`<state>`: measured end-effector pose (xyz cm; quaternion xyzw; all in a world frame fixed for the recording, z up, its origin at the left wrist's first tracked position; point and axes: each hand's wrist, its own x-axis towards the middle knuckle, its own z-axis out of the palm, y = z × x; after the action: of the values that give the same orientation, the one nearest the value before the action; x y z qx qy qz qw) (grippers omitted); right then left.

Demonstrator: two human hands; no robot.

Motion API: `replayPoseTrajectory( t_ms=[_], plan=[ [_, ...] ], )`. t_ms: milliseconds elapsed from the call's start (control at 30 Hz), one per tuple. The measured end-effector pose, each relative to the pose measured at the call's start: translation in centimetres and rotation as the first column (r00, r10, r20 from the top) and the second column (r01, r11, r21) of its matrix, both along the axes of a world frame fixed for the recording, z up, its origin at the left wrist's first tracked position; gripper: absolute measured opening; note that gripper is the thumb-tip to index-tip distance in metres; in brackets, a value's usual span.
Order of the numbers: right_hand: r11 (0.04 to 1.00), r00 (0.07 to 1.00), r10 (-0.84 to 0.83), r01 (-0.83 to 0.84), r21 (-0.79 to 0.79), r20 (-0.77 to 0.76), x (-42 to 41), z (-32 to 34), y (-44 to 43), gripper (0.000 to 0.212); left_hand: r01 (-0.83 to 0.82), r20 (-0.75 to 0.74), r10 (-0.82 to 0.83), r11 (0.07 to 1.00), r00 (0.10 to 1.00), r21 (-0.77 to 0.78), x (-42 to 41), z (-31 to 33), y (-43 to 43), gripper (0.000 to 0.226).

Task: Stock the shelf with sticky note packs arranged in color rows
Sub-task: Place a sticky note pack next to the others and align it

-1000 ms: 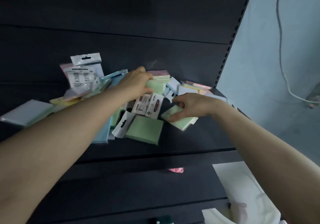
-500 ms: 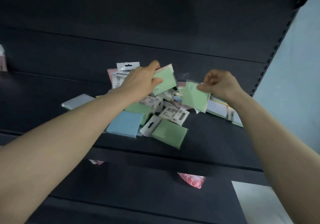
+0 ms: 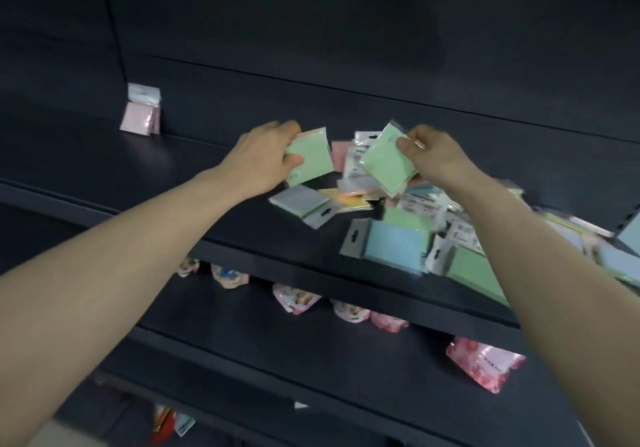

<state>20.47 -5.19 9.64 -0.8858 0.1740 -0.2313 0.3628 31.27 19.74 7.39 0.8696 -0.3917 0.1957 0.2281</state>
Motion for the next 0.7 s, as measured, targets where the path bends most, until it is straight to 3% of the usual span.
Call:
replayPoseTrajectory(
  t_ms=[233,367,600,700],
  plan=[
    [0.974,0.997,0.043,-0.055,0.22,0.059,7.8,0.2,10.9,0.02,-0.088,-0.063,0.086,0.996,0.994,-0.03,5.1,-0.2,12.3,0.028],
    [0.941,0.996,0.075,-0.09,0.327,0.058,12.2,-0.2,15.5,0.035,-0.114,-0.074,0.11,0.992,0.991,-0.057,8.3,-0.4,17.4,0.029],
    [0.993,0.996,0.055,-0.062,0.104,0.068,19.3,-0.5,18.7,0.015,-0.185,-0.117,0.172,0.977,0.978,-0.111,15.1,-0.6,20.5,0.032],
    [0.989,0.989,0.146,-0.147,0.001,0.013,22.8,-0.3,19.4,0.004,-0.204,-0.135,0.185,0.969,0.973,-0.138,17.9,-0.4,21.2,0.033]
  ],
)
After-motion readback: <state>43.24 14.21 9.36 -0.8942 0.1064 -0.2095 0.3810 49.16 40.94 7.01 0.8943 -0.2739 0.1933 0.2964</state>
